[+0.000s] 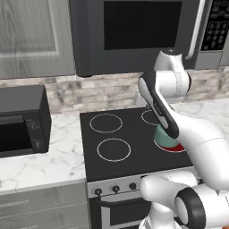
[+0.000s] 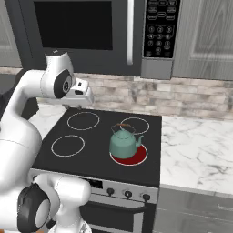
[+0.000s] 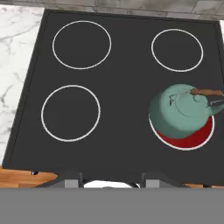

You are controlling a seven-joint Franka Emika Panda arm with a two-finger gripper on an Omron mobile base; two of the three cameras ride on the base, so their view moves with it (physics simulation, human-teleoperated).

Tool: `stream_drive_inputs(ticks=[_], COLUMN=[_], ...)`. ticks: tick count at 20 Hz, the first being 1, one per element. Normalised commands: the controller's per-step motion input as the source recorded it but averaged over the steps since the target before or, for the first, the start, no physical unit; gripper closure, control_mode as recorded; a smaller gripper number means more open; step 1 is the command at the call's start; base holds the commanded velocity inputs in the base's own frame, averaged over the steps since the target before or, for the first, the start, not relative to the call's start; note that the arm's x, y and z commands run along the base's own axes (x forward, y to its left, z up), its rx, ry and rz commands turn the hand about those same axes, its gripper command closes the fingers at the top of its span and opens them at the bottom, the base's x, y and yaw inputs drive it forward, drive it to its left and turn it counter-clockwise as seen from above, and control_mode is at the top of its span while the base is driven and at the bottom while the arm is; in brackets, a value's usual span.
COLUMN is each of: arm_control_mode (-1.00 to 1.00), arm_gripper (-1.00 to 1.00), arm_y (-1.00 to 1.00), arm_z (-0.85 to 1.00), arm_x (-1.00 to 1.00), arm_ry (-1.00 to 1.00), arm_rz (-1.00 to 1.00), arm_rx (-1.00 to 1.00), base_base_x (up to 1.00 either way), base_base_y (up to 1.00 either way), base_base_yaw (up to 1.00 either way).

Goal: Lower the heat of the kettle.

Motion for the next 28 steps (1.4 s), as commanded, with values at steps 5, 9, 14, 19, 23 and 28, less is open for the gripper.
stream_drive_inputs(ticks=[5, 9, 14, 19, 23, 28], arm_control_mode=[-1.00, -1.00, -1.00, -1.00, -1.00, -1.00], arm_gripper=[-1.00, -1.00, -1.00, -1.00, -1.00, -1.00], arm_y=[-0.17, -0.73, -0.96, -0.89, -0.50, -0.10], arm_z=[0.00, -0.17, -0.33, -0.50, -0.52, -0.38], arm_x=[-0.27, -0.63, -0.60, -0.44, -0.27, -0.29], arm_ry=[-0.09, -0.20, -0.03, 0.00, 0.00, -0.11], arm_rz=[-0.04, -0.14, -0.19, -0.17, -0.07, 0.00], arm_rx=[0.06, 0.24, 0.27, 0.15, 0.00, -0.06], base_base_x=[0.00, 0.00, 0.00, 0.00, 0.00, 0.00], base_base_y=[0.00, 0.00, 0.00, 0.00, 0.00, 0.00], base_base_yaw=[0.00, 0.00, 0.00, 0.00, 0.00, 0.00])
